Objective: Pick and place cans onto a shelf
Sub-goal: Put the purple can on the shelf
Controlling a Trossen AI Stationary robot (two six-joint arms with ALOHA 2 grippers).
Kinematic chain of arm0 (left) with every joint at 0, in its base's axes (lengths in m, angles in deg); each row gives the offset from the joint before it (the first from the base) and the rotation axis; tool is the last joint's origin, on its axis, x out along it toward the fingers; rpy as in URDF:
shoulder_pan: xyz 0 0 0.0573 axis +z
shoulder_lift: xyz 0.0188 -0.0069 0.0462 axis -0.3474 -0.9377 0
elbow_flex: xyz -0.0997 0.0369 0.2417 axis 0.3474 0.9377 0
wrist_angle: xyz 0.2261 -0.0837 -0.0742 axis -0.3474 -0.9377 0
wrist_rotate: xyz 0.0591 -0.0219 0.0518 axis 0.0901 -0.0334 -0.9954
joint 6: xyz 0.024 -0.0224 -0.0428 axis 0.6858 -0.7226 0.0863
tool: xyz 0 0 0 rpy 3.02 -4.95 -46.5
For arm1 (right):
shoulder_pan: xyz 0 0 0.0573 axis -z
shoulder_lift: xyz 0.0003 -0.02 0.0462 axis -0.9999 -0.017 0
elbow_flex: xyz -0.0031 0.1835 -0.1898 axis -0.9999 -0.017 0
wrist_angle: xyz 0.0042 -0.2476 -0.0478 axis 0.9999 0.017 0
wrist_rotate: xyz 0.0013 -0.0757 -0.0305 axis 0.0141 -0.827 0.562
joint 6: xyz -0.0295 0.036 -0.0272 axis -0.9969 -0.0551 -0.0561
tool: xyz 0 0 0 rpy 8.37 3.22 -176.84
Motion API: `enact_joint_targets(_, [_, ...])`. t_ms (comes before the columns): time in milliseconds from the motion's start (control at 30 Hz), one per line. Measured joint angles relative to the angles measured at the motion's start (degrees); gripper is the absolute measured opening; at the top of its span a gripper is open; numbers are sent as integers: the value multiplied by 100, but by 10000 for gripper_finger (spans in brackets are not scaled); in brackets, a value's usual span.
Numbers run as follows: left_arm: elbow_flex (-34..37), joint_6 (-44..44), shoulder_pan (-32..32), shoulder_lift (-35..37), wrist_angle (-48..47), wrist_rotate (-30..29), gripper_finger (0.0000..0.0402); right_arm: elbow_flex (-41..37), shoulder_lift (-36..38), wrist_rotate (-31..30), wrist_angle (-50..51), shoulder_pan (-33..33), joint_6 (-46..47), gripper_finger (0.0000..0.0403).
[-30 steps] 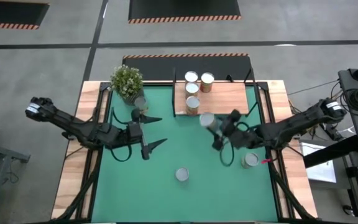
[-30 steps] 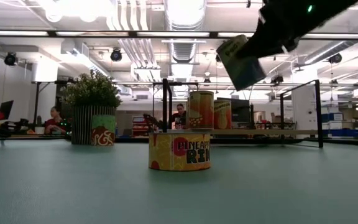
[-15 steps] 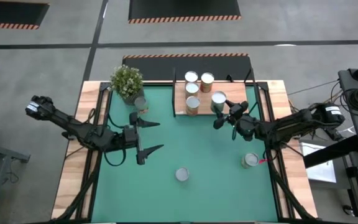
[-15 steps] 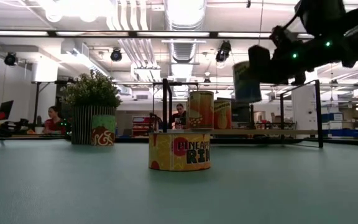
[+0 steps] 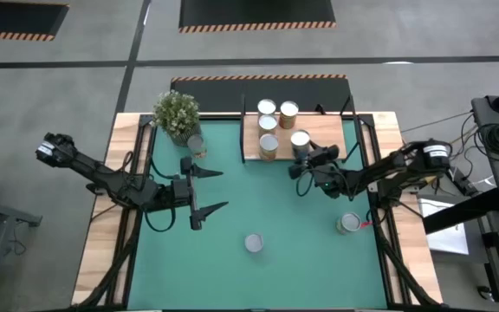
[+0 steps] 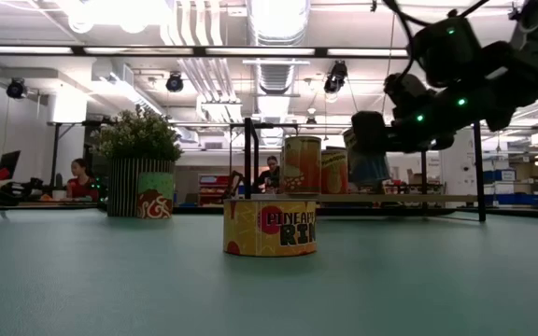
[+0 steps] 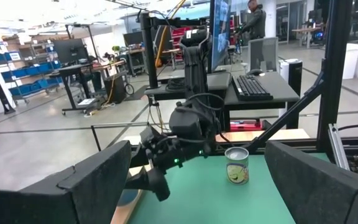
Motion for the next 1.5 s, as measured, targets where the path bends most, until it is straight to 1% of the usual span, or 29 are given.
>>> enact_joint_targets(100, [0,0,0,0,0,1,352,192,-267,-274,-11,38,-22,285])
enact_joint_targets(167, [0,-1,0,0,0,1,352,270,-414,-319,-4,79,-73,291])
enact_joint_targets(300, [0,0,-4,0,-4,1,352,335,-604,-311,-8,146,57,303])
enact_joint_targets(500, [0,-2,-11,0,-11,1,352,335,-774,4,-30,327,451,305])
enact_joint_targets(667, [0,-2,-13,0,-12,1,352,326,-681,103,20,353,331,306])
enact_joint_targets(867, [0,-4,-13,0,-12,0,352,348,-328,115,33,351,-2,306])
enact_joint_targets(1033, [0,-4,-13,0,-13,1,352,332,-142,176,63,351,-16,306])
enact_joint_targets(1100, [0,-4,-14,0,-13,0,352,332,-158,283,171,351,72,305])
enact_joint_targets(1200, [0,-7,-30,0,-13,-1,352,307,-303,287,321,351,283,300])
enact_joint_targets(1333, [0,-7,-63,0,-12,-1,352,297,-434,270,341,351,298,293])
enact_joint_targets(1400, [0,-7,-74,0,-11,-1,352,307,-429,362,346,351,310,291])
enact_joint_targets(1433, [0,-7,-74,0,-11,-1,352,318,-421,440,398,351,378,290])
enact_joint_targets(1500, [0,-7,-76,0,-11,-1,352,385,-364,586,788,368,818,290])
